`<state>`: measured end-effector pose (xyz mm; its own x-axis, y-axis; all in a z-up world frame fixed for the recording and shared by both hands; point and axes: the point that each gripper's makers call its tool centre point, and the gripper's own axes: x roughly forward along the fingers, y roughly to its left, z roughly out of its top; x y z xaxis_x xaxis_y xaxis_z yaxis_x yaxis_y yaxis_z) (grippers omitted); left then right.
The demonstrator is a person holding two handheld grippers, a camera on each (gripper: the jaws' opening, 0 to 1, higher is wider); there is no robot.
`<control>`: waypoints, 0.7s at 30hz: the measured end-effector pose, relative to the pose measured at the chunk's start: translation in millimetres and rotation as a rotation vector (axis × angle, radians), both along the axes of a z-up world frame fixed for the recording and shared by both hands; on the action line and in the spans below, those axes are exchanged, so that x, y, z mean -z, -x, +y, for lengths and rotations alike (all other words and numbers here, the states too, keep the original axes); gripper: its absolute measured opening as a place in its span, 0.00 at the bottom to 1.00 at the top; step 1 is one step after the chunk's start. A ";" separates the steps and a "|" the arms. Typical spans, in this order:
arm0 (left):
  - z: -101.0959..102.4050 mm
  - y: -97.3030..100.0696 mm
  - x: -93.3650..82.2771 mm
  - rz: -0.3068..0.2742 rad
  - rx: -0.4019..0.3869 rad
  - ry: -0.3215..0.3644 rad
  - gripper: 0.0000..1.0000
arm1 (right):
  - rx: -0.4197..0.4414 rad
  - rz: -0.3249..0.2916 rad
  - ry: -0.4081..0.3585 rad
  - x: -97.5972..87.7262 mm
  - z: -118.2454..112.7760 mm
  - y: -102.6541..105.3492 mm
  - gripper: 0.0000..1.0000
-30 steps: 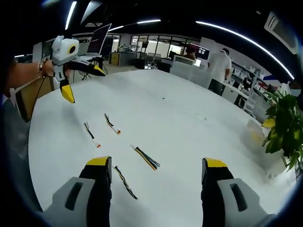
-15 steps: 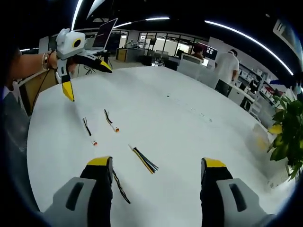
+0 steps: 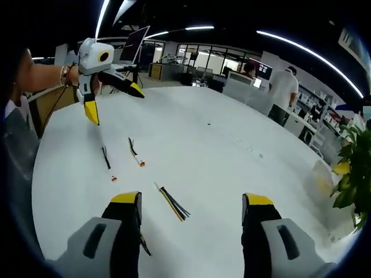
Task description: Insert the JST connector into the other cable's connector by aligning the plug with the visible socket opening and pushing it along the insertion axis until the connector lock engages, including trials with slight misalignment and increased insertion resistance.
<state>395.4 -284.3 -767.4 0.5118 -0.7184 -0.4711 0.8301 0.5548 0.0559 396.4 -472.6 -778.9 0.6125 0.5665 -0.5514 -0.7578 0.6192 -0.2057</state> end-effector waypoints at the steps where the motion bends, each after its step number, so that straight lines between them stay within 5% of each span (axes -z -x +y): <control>1: -0.1 -0.3 1.2 0.003 0.000 -0.001 0.86 | -0.004 -0.005 0.001 -0.2 0.5 -0.8 0.70; 5: -11.4 3.0 -1.3 -0.055 0.089 0.030 0.83 | -0.001 0.025 0.035 10.3 -0.6 -2.9 0.63; 17: -16.3 -6.0 21.9 0.000 0.098 -0.008 0.83 | -0.057 0.024 0.056 22.2 4.9 -9.8 0.63; 21: -18.9 -5.3 28.2 -0.001 0.130 -0.029 0.78 | -0.076 0.072 -0.003 26.6 9.1 -8.1 0.61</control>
<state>400.7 -303.2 -795.6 0.4159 -0.7646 -0.4923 0.8949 0.4405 0.0718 404.5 -463.5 -805.5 0.5268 0.6116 -0.5903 -0.8152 0.5602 -0.1470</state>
